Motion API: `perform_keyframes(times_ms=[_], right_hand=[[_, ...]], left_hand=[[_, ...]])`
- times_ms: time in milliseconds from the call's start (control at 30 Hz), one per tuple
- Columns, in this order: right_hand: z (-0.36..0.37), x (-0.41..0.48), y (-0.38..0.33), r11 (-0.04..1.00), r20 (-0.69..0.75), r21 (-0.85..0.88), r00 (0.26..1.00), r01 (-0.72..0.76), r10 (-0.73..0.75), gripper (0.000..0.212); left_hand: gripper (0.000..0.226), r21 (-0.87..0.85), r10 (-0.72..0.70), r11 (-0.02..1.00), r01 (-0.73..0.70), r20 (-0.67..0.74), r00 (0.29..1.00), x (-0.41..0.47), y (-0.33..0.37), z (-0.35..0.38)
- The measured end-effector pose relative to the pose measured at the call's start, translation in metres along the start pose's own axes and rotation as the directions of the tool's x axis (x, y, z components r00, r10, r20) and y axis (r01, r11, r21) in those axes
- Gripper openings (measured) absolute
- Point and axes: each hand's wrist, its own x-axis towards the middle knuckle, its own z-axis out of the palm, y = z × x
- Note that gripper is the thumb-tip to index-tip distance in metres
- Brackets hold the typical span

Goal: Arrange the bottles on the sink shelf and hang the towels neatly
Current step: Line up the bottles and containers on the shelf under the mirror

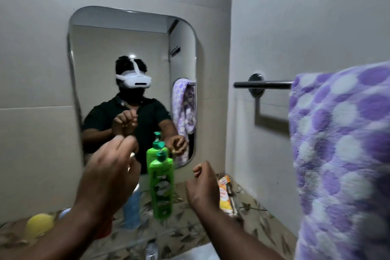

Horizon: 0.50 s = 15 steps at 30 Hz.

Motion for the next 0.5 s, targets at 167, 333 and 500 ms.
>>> perform_keyframes(times_ms=[167,333,500], right_hand=[[-0.036,-0.02,-0.027,0.993,-0.251,0.108,0.968,0.047,-0.019,0.026],[-0.084,-0.054,-0.066,0.964,-0.422,0.196,0.903,0.18,-0.083,0.022],[-0.14,-0.109,-0.098,0.926,-0.628,0.232,0.772,0.299,-0.092,0.022]], left_hand=[[0.021,-0.186,0.143,0.964,-0.192,-0.244,0.959,-0.028,0.05,-0.005],[0.025,-0.462,0.17,0.827,-0.32,-0.338,0.926,-0.017,0.089,-0.013],[0.026,-0.81,0.092,0.524,-0.263,-0.254,0.963,-0.005,0.121,-0.022]])
